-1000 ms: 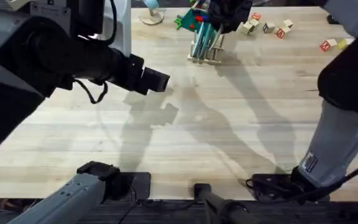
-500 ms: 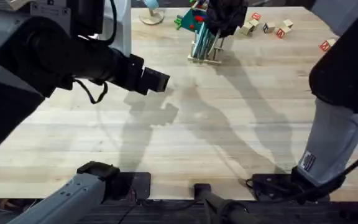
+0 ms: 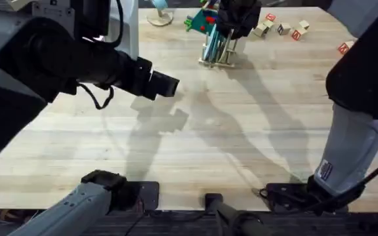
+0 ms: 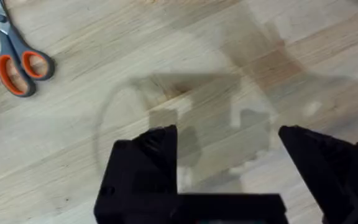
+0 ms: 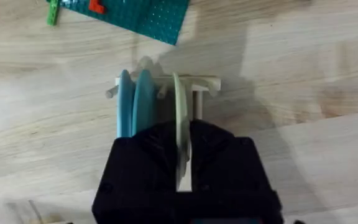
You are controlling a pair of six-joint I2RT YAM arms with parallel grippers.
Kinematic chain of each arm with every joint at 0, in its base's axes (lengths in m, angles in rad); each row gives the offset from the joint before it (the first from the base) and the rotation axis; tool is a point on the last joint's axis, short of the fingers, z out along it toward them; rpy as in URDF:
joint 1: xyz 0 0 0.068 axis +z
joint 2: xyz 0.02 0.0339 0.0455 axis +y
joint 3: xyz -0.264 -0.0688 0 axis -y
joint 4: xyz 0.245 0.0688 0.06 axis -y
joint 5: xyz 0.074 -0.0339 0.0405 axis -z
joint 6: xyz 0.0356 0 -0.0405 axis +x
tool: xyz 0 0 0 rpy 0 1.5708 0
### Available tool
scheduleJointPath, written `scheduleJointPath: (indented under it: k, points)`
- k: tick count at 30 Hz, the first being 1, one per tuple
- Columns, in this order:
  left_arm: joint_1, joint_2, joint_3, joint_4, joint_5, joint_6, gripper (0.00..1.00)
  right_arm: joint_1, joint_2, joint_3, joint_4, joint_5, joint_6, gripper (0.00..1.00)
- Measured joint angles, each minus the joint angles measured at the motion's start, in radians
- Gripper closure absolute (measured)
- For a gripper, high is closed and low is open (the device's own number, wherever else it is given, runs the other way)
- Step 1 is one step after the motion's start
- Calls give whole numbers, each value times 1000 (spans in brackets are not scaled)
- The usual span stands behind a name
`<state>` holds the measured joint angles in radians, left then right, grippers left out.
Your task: Pick up the plates from the table one by one and place each into a slot on the dish rack.
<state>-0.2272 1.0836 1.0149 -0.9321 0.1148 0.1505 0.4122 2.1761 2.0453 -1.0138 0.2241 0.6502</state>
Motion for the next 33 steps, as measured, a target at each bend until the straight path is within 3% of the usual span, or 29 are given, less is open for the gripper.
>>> scheduleJointPath:
  k: [9, 21, 23, 26, 27, 33]
  points:
    - [0, 0, 0, 0, 0, 0, 8, 0, 0, 0, 0, 0, 0, 808]
    - [0, 0, 0, 0, 0, 0, 8, 0, -7, 97, -114, 0, -1, 603]
    - [0, 0, 0, 0, 0, 0, 8, 0, -22, 113, -137, 0, -5, 508]
    - [0, 0, 0, 0, 0, 0, 8, 0, -61, 122, -178, 0, -23, 88]
    - [0, 0, 0, 0, 0, 0, 8, 0, -75, 125, -197, 0, -31, 27]
    - [0, 0, 0, 0, 0, 0, 8, 0, -147, 130, -296, 0, -88, 7]
